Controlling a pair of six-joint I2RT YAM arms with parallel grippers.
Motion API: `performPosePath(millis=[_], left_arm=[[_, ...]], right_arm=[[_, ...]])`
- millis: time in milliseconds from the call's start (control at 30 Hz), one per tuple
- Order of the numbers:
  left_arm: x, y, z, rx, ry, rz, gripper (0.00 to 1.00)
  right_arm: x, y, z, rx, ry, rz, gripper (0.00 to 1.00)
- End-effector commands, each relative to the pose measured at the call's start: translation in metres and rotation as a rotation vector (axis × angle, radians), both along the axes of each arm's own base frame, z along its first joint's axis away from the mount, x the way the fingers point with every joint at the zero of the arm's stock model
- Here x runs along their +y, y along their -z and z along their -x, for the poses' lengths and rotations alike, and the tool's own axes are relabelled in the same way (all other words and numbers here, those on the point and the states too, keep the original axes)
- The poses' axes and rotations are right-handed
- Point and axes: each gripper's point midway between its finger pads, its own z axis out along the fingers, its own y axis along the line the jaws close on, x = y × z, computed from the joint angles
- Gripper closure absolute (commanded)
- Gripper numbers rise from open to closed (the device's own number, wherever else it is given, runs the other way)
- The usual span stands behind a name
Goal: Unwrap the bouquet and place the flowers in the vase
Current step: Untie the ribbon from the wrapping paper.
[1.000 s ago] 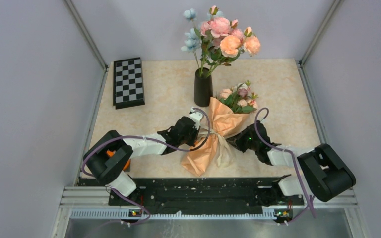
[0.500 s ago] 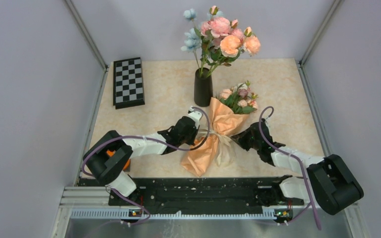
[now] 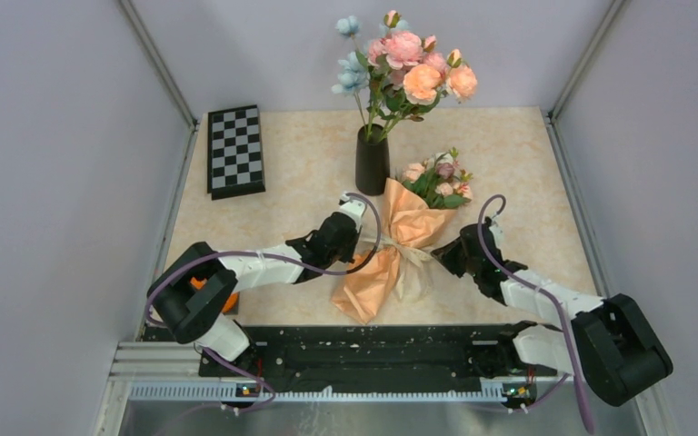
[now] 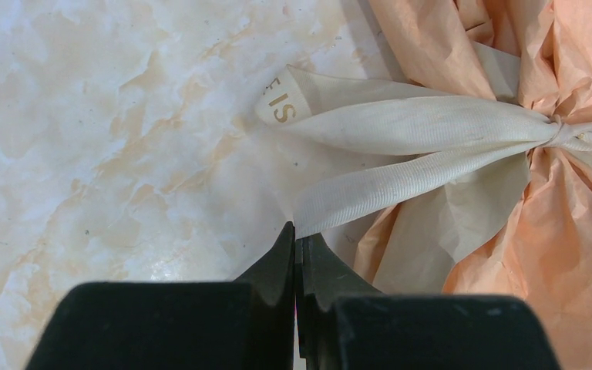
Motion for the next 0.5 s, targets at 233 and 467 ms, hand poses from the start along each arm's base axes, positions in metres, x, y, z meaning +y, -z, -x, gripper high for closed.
performPosePath(millis=[233, 467], left_arm=[[0.013, -0.014, -0.008, -0.04, -0.097, 0.009, 1.0], [0.022, -0.009, -0.01, -0.028, -0.135, 0.002, 1.0]], right_arm=[[-0.013, -0.02, -0.008, -0.063, 0.042, 0.058, 1.0], [-0.024, -0.018, -0.005, -0.051, 0.056, 0.102, 1.0]])
